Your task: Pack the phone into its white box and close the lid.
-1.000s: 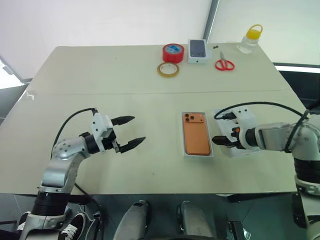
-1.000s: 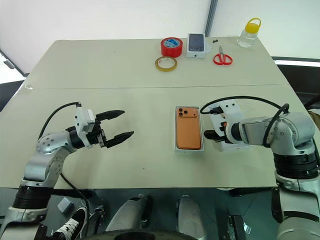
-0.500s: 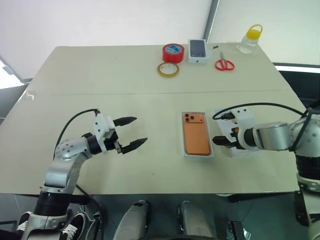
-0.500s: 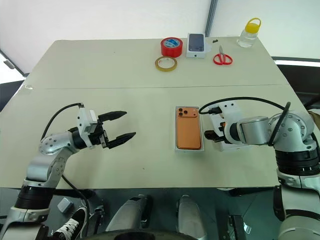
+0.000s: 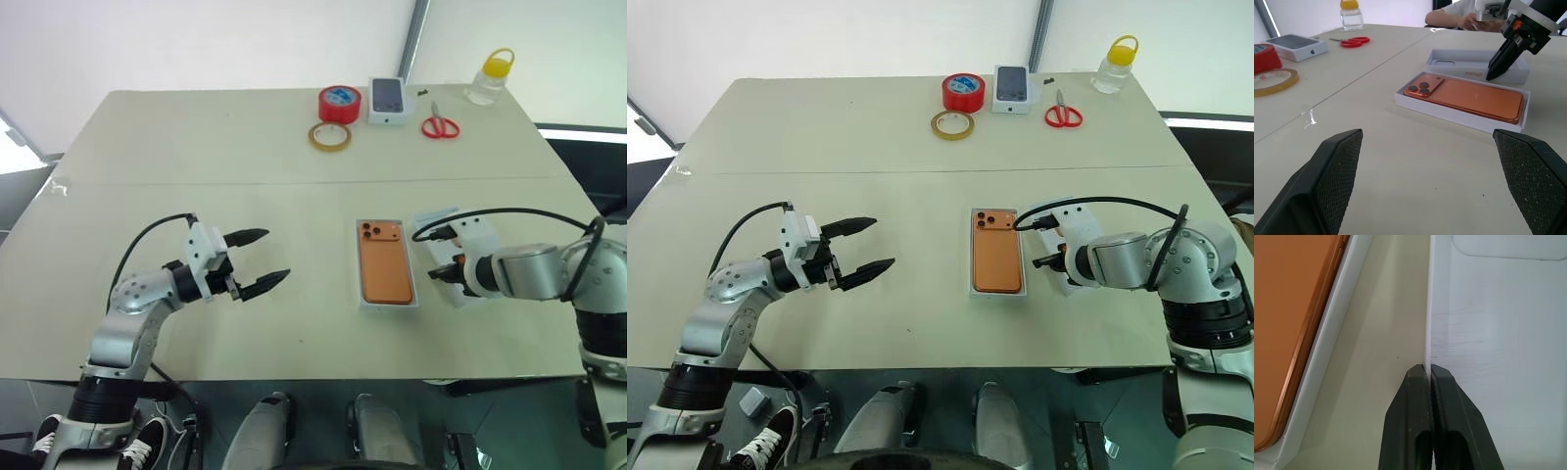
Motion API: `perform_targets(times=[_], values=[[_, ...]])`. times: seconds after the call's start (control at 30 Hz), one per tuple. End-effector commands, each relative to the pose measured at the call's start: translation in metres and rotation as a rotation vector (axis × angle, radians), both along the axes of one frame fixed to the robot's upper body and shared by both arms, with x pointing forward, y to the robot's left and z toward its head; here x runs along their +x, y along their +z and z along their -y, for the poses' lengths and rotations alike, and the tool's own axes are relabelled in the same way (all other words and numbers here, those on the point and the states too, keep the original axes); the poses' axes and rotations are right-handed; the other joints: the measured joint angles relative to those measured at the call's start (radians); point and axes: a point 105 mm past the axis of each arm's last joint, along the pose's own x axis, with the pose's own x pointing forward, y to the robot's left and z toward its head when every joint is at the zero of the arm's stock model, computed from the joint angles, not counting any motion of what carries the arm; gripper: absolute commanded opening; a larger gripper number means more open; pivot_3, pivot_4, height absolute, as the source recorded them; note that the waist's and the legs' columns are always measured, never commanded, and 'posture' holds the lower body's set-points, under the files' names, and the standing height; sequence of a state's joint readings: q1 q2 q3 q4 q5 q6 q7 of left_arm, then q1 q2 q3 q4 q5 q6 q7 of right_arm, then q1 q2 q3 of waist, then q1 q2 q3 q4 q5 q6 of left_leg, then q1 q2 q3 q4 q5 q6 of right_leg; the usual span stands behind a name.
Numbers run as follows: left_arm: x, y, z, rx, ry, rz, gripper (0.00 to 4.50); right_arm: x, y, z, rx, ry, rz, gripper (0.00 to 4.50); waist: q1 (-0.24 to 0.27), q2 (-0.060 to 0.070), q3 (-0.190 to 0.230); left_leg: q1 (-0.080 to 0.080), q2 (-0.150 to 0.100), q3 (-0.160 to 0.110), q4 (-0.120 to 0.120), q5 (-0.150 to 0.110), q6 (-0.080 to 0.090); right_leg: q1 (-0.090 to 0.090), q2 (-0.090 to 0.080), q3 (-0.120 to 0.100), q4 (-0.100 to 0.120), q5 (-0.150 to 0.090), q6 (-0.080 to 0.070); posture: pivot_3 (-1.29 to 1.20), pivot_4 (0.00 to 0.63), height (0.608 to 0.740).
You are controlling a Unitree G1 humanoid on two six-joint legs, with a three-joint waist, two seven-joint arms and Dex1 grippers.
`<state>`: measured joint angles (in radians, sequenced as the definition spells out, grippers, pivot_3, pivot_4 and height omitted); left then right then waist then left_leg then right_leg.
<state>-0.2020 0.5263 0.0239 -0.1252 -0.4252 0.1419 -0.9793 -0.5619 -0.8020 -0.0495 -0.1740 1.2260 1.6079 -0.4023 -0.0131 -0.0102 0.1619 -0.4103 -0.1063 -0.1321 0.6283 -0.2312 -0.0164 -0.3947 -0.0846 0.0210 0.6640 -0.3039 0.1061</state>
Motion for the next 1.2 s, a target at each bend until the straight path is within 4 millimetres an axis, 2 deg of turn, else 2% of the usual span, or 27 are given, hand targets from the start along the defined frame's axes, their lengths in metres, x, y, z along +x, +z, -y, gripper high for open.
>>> perform_targets(times=[0.03, 0.4, 0.53, 0.6, 0.67, 0.77, 0.87, 0.93, 1.0, 1.1, 1.2], values=[[-0.001, 0.013, 0.001, -0.007, -0.005, 0.051, 4.5, 0.001, 0.002, 0.003, -0.003, -0.02, 0.015, 0.04, 0.0, 0.0, 0.0, 0.0, 0.0, 0.0, 0.0, 0.0, 0.0, 0.0, 0.0, 0.0, 0.0, 0.0, 0.0, 0.0, 0.15, 0.74], [0.0, 0.011, 0.006, -0.013, -0.01, 0.045, 4.5, 0.001, -0.001, -0.002, -0.013, 0.013, -0.006, 0.04, -0.001, 0.0, 0.0, 0.0, 0.0, 0.0, 0.0, 0.0, 0.0, 0.0, 0.0, 0.0, 0.0, 0.0, 0.0, 0.0, 0.15, 0.74], [-0.001, 0.01, 0.006, -0.013, -0.006, 0.045, 4.5, 0.013, 0.012, -0.001, 0.008, -0.04, 0.05, 0.04, -0.005, 0.0, 0.0, 0.0, 0.0, 0.0, 0.0, 0.0, 0.0, 0.0, 0.0, 0.0, 0.0, 0.0, 0.0, 0.0, 0.15, 0.74], [-0.001, 0.01, 0.004, -0.015, 0.002, 0.043, 4.5, 0.026, 0.024, 0.006, 0.005, -0.114, 0.11, 0.04, -0.005, 0.0, 0.0, 0.0, 0.0, 0.0, 0.0, 0.0, 0.0, 0.0, 0.0, 0.0, 0.0, 0.0, 0.0, 0.0, 0.15, 0.74], [0.0, 0.01, 0.004, -0.016, 0.008, 0.044, 4.5, 0.044, 0.04, 0.006, 0.117, -0.208, 0.213, 0.04, -0.004, 0.001, 0.001, 0.0, 0.001, 0.0, -0.001, 0.0, 0.0, -0.001, 0.001, 0.0, 0.0, 0.0, 0.0, 0.0, 0.15, 0.74], [0.001, 0.012, 0.004, -0.019, 0.01, 0.047, 4.5, 0.058, 0.057, -0.006, 0.207, -0.186, 0.343, 0.04, -0.001, 0.001, 0.001, 0.0, 0.0, 0.0, -0.002, 0.0, 0.0, -0.002, 0.001, 0.001, 0.0, 0.0, 0.0, 0.0, 0.15, 0.74], [0.003, 0.013, 0.005, -0.021, 0.016, 0.051, 4.5, 0.066, 0.063, -0.018, 0.314, -0.15, 0.43, 0.04, 0.0, 0.001, 0.001, 0.0, 0.0, 0.0, -0.003, 0.0, 0.0, -0.002, 0.001, 0.001, -0.001, 0.0, 0.0, 0.0, 0.15, 0.74], [0.004, 0.014, 0.005, -0.021, 0.018, 0.052, 4.5, 0.072, 0.071, -0.029, 0.464, -0.126, 0.488, 0.04, -0.001, 0.001, 0.001, 0.0, 0.0, 0.0, -0.002, 0.0, 0.0, -0.001, 0.001, 0.001, -0.001, 0.0, 0.0, 0.0, 0.15, 0.74], [0.004, 0.014, 0.004, -0.022, 0.021, 0.051, 4.5, 0.074, 0.074, -0.035, 0.559, -0.129, 0.514, 0.04, -0.003, 0.002, 0.001, 0.0, 0.0, 0.0, -0.002, 0.0, 0.0, -0.001, 0.001, 0.001, 0.0, 0.0, 0.0, 0.0, 0.15, 0.74], [0.005, 0.016, 0.005, -0.027, 0.023, 0.049, 4.5, 0.067, 0.099, -0.065, 0.802, -0.038, 0.588, 0.04, -0.005, 0.002, 0.002, 0.0, 0.001, 0.0, -0.002, 0.0, 0.0, -0.002, 0.002, 0.001, 0.001, 0.0, 0.0, 0.0, 0.15, 0.74], [0.006, 0.018, 0.005, -0.034, 0.027, 0.048, 4.5, 0.058, 0.123, -0.082, 1.036, 0.007, 0.624, 0.04, -0.006, 0.003, 0.002, 0.0, 0.001, 0.0, -0.003, 0.0, 0.0, -0.003, 0.002, 0.001, 0.001, 0.0, 0.0, 0.0, 0.15, 0.74]])
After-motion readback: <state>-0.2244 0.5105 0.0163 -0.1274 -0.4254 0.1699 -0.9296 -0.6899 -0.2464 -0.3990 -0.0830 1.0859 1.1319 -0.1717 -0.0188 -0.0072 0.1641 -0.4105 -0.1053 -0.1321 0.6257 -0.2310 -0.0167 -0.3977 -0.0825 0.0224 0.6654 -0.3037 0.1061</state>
